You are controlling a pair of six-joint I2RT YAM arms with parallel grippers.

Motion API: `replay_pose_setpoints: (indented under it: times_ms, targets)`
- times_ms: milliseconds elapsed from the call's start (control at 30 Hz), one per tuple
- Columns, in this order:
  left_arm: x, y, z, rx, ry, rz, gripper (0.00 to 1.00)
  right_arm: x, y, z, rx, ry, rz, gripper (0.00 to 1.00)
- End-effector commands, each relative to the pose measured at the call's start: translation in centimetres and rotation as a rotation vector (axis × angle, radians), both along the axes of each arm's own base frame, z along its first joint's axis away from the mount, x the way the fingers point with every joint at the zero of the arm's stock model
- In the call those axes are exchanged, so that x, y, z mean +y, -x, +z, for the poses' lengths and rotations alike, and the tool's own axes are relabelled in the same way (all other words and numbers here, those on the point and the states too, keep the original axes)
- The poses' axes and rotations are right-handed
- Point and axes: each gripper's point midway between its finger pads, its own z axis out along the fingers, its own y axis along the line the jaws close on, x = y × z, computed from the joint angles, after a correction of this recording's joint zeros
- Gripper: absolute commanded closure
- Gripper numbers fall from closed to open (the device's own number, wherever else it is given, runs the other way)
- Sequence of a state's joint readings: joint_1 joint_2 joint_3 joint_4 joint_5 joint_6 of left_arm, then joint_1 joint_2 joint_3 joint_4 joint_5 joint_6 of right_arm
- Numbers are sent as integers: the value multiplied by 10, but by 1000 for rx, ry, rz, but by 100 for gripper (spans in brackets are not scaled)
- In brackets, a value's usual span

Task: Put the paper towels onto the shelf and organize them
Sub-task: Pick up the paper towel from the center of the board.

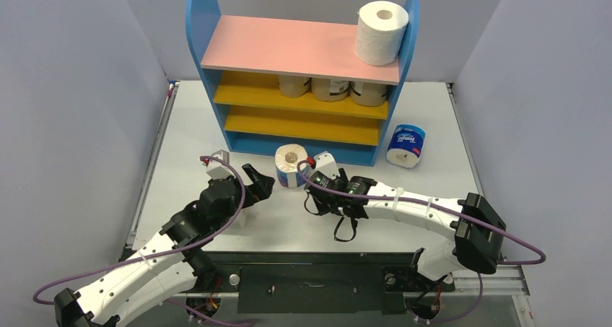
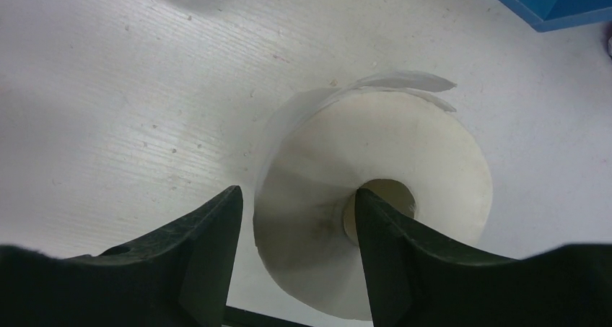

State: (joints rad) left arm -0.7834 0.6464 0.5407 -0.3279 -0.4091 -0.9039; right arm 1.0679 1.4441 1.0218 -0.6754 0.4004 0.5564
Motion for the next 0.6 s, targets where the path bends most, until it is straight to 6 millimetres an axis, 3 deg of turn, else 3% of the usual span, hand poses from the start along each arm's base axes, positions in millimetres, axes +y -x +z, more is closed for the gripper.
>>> replay_pose_setpoints:
  times_ms: [0,133,333,467,567]
  targets:
    - [-2,-2,4,-10,7,-10,3,-10,3,-11,28,31,-11,45]
    - [-4,-2,3,-8,8,-16,3,-10,4,-9,27,25,-13,46]
    - [-4,-3,5,-10,8,-17,3,-5,2,4,10,-9,-3,66]
    - [-1,-2,6,-19,8,-11,3,-5,-2,31,-27,-28,9,72]
    - [1,-4,14,-40,14,-4,3,-3,-7,65,-75,-62,19,73]
